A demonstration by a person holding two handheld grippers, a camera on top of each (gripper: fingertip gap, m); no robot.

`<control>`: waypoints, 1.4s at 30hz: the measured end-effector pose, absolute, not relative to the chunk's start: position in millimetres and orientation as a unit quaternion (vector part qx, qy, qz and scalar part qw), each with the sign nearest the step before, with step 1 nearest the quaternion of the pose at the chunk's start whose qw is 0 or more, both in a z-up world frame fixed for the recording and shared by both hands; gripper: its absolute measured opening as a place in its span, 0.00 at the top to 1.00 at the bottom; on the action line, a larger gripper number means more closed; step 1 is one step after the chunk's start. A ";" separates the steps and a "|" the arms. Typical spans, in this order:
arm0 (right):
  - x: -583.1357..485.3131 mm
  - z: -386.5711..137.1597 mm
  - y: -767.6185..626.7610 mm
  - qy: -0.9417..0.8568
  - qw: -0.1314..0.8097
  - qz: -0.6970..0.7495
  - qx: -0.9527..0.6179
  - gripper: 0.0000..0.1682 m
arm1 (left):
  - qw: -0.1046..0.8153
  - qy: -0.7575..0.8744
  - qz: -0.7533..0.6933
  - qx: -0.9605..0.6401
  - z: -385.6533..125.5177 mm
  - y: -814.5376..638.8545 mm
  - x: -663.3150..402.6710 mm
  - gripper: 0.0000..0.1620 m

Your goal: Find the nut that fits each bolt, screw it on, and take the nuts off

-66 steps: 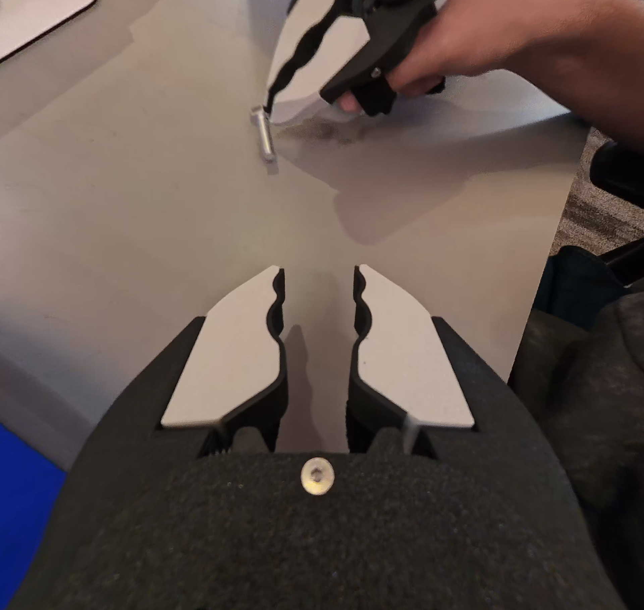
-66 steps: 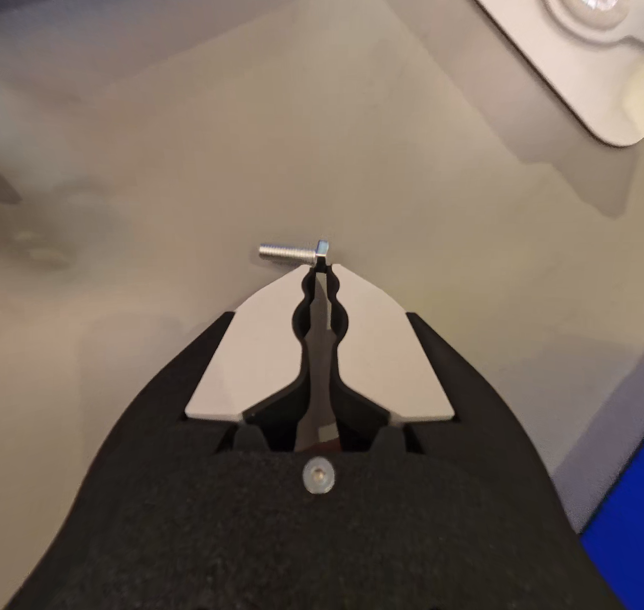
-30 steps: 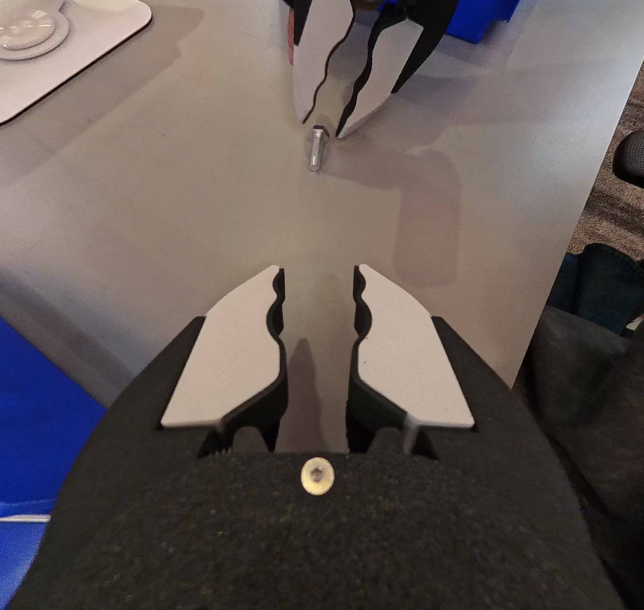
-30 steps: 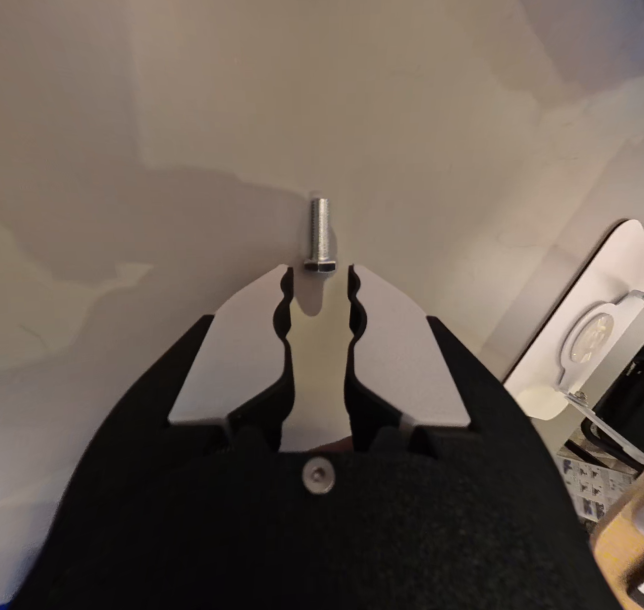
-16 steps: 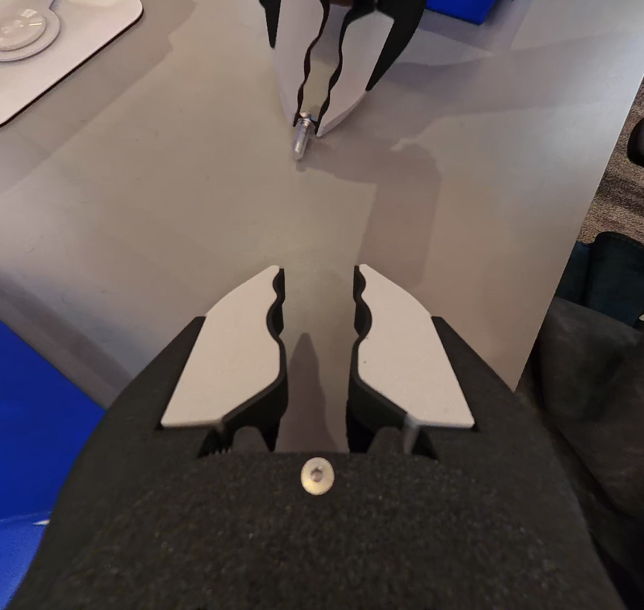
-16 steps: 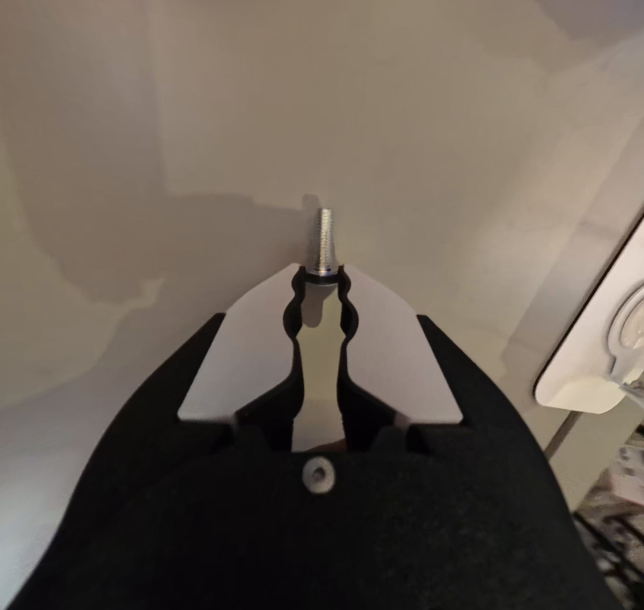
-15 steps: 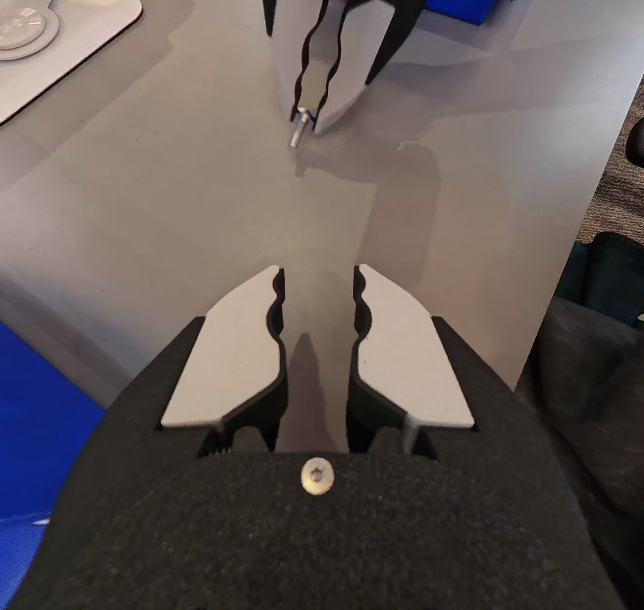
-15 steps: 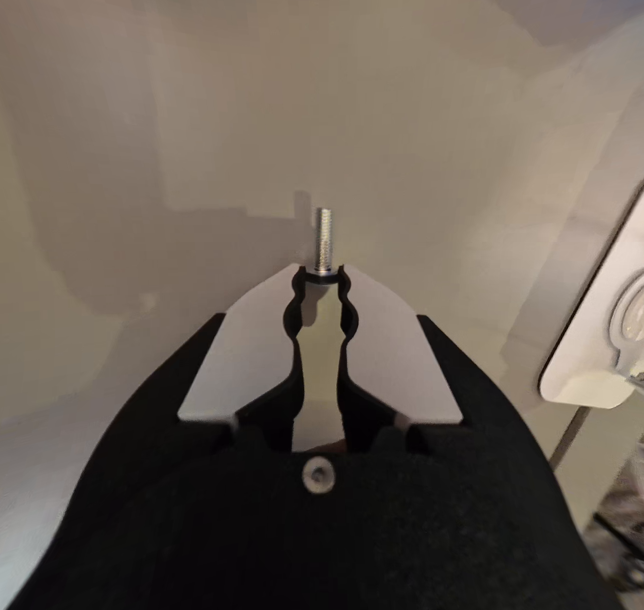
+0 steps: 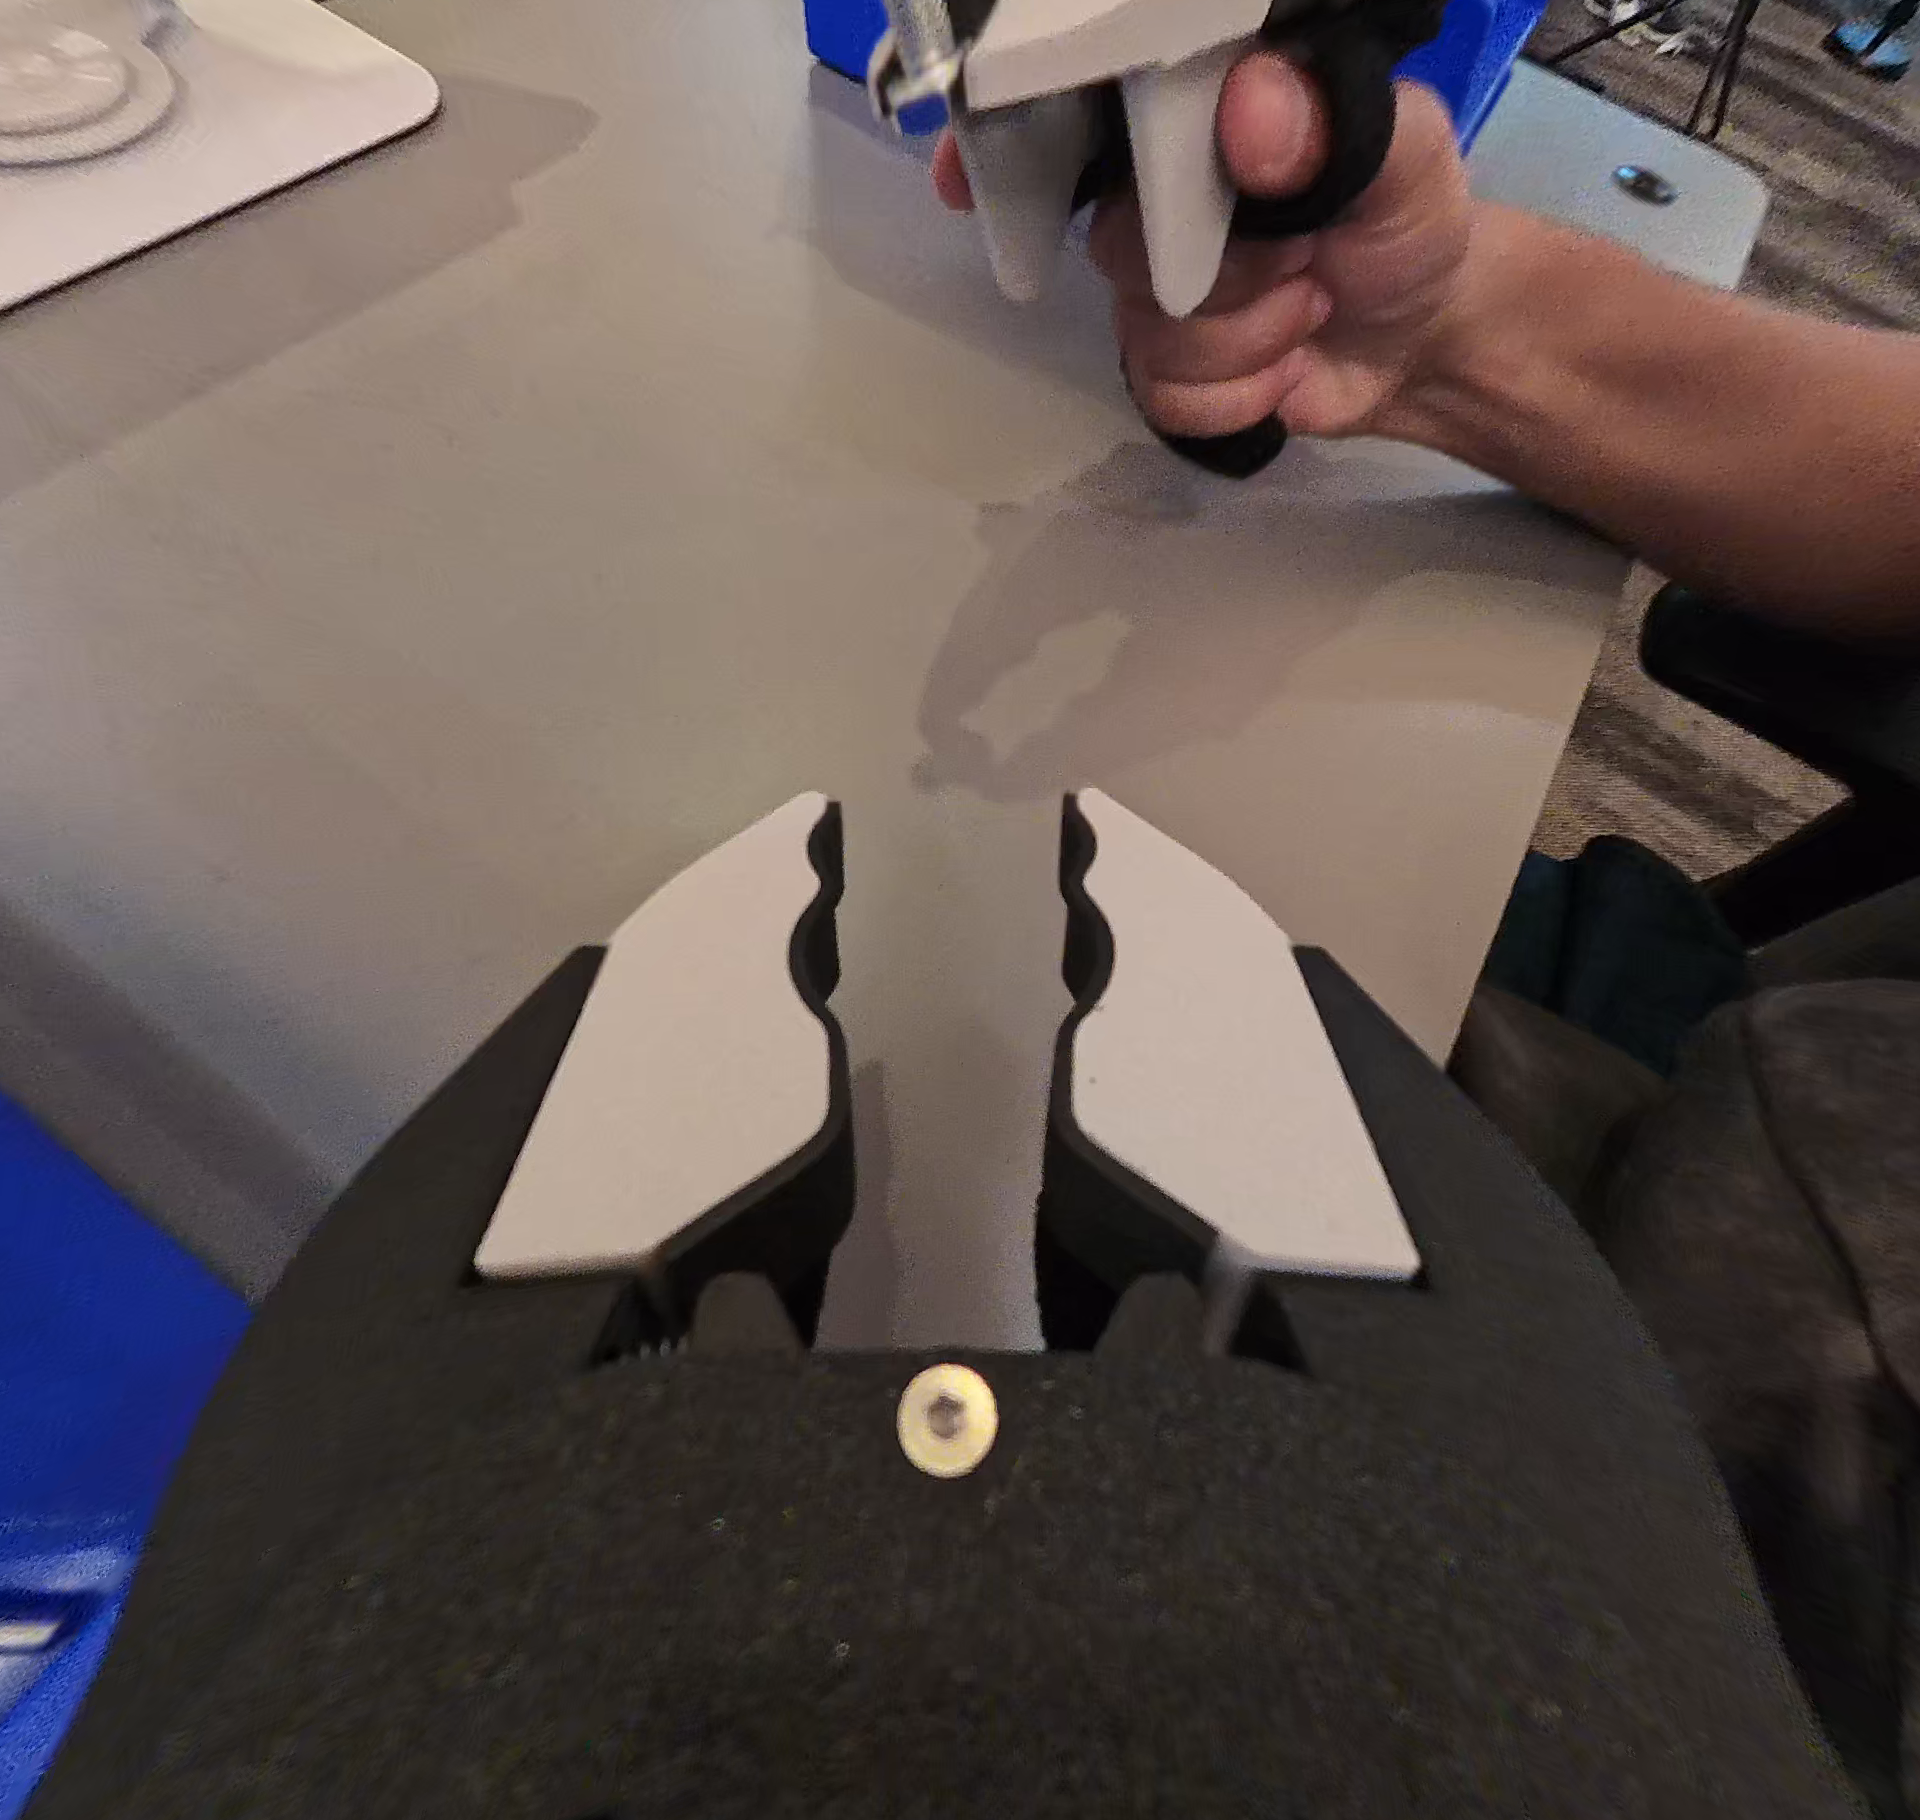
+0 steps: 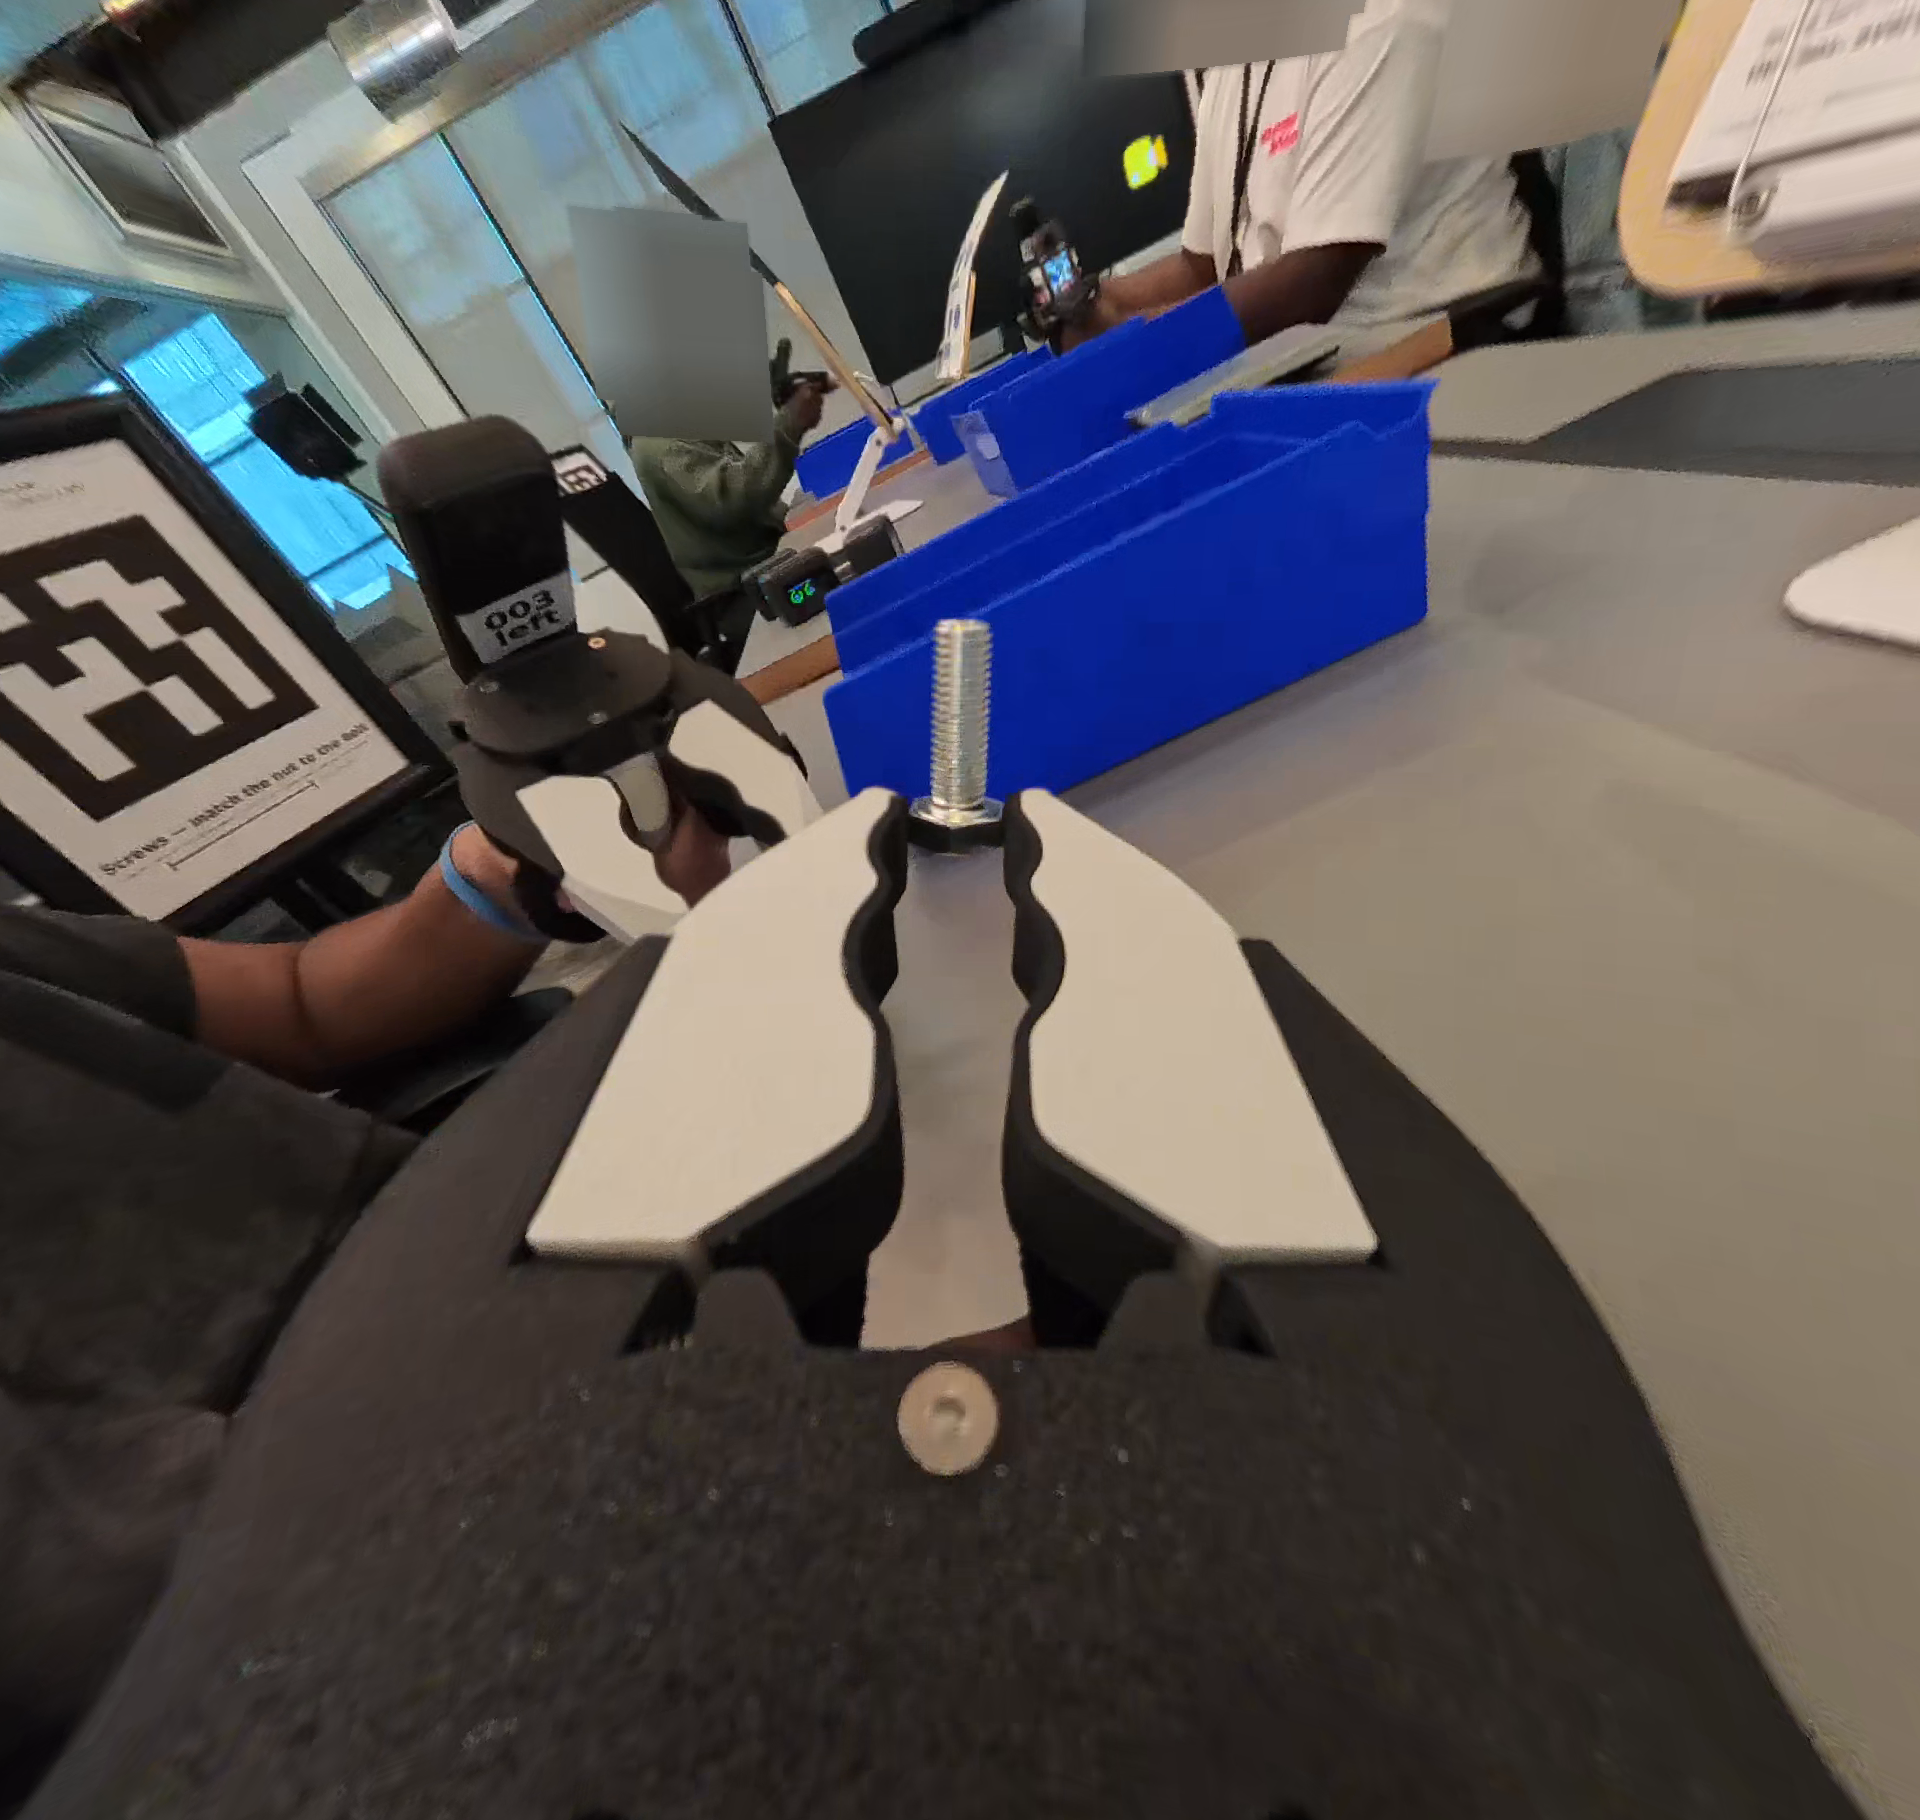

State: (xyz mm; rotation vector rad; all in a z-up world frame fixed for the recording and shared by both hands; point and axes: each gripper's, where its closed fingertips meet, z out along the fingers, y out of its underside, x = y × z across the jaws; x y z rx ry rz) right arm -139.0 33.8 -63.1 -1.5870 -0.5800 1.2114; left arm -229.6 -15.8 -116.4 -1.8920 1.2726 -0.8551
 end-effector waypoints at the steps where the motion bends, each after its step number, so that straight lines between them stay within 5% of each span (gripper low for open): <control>1: -139.2 -68.7 32.4 -0.249 0.497 0.494 -0.668 0.90 | 0.340 0.489 -0.337 -0.729 -115.3 -18.3 -228.2 0.74; 11: -137.6 -68.0 27.7 -0.271 0.515 0.467 -0.666 0.89 | 0.433 0.401 -0.217 -0.778 -22.4 85.6 -315.5 0.79; 14: -142.9 -68.9 25.7 -0.285 0.515 0.461 -0.665 0.89 | 0.324 0.403 -0.097 -0.850 -58.2 157.9 -355.8 0.70; 20: -147.8 -70.0 22.3 -0.300 0.518 0.448 -0.664 0.89 | 0.153 0.357 0.000 -0.922 -146.3 256.5 -393.6 0.74; 31: -149.5 -70.2 16.9 -0.309 0.511 0.454 -0.661 0.89 | 0.112 0.348 -0.014 -0.931 -187.9 289.5 -393.9 0.74; 37: -150.5 -73.1 17.5 -0.311 0.506 0.452 -0.665 0.89 | 0.102 0.378 -0.036 -0.919 -188.3 279.5 -391.4 0.89; 42: -144.5 -77.8 26.5 -0.300 0.516 0.424 -0.681 0.89 | 0.096 0.418 -0.093 -0.899 -154.3 250.3 -375.8 0.90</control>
